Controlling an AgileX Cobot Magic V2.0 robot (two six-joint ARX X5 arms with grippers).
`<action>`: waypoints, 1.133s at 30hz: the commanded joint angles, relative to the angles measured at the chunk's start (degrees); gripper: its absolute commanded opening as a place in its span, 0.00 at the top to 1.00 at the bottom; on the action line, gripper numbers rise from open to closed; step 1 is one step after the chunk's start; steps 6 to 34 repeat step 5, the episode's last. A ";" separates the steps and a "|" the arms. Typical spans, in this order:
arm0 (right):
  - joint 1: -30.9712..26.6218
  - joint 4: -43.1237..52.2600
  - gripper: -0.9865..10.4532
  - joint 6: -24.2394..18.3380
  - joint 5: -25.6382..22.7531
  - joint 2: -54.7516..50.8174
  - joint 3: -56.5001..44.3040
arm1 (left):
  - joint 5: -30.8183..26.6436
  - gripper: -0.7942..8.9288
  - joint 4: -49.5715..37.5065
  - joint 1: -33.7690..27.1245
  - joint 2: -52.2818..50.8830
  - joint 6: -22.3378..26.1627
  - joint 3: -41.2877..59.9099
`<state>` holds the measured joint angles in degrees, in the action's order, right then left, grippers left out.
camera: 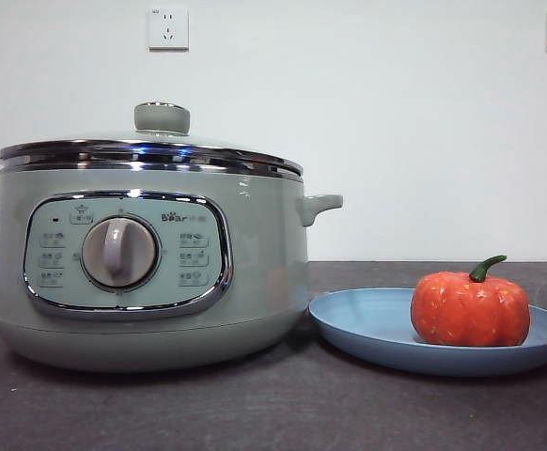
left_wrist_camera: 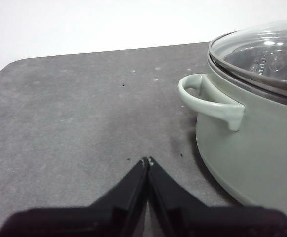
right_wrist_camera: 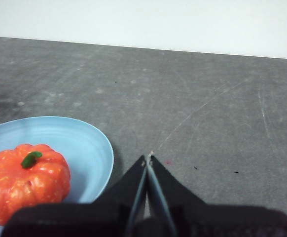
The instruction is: Take the pumpkin out from the steamer,put the pumpkin in the blue plate,close the lid
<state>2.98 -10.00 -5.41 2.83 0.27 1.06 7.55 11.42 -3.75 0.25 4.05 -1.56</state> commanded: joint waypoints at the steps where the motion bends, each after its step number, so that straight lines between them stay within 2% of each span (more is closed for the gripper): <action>1: -0.04 -0.20 0.91 -0.28 -0.13 -0.20 -0.66 | -0.02 0.92 -0.28 -0.24 -0.17 0.52 0.90; 34: -0.04 -0.20 0.91 -0.28 -0.13 -0.20 -0.66 | -0.02 0.92 -0.28 -0.24 -0.17 0.52 0.90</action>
